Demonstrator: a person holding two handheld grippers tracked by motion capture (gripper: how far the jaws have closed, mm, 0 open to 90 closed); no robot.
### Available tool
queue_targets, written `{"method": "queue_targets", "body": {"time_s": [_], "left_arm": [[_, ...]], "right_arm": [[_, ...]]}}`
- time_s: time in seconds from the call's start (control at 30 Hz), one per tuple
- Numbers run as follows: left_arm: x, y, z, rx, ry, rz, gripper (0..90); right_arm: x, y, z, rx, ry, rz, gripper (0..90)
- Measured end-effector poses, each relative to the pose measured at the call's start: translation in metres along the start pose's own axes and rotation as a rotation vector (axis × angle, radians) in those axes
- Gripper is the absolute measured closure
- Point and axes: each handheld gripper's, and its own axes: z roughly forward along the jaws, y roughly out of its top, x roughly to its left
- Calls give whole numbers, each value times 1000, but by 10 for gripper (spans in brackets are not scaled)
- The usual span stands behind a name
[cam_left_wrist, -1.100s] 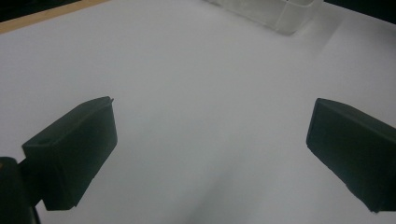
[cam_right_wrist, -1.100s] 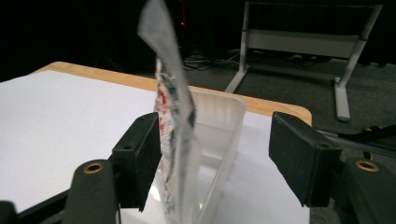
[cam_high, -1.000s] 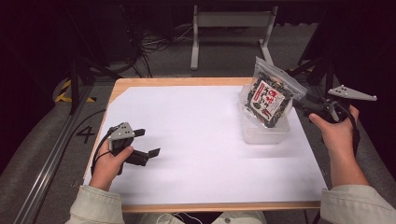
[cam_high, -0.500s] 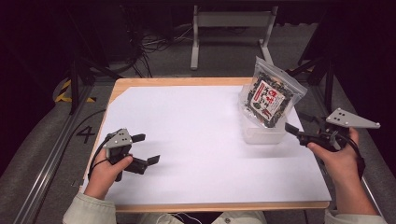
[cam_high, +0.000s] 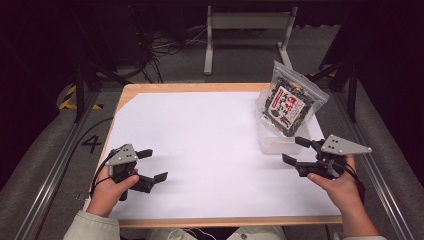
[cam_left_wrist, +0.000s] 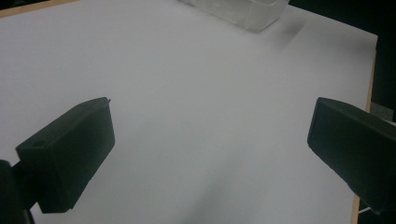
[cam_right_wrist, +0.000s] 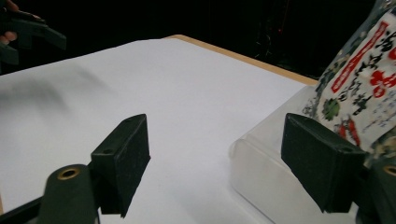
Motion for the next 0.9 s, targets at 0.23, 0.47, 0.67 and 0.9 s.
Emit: {"method": "queue_targets", "body": {"time_s": [0.23,0.47,0.67,0.9], "left_arm": [[1,-3,1,-9,-7,8,36],[5,-9,7,-63,-16,-3,28],[10,-16,8,-91,-9,-16,13],[16,-25,11,-123,39,-60,15]], "right_arm": [[5,-21,17,10,28,28,236],[5,-41,34,41,40,42,236],[2,-59,45,85,32,53,236],[4,-70,56,144,39,55,227]]}}
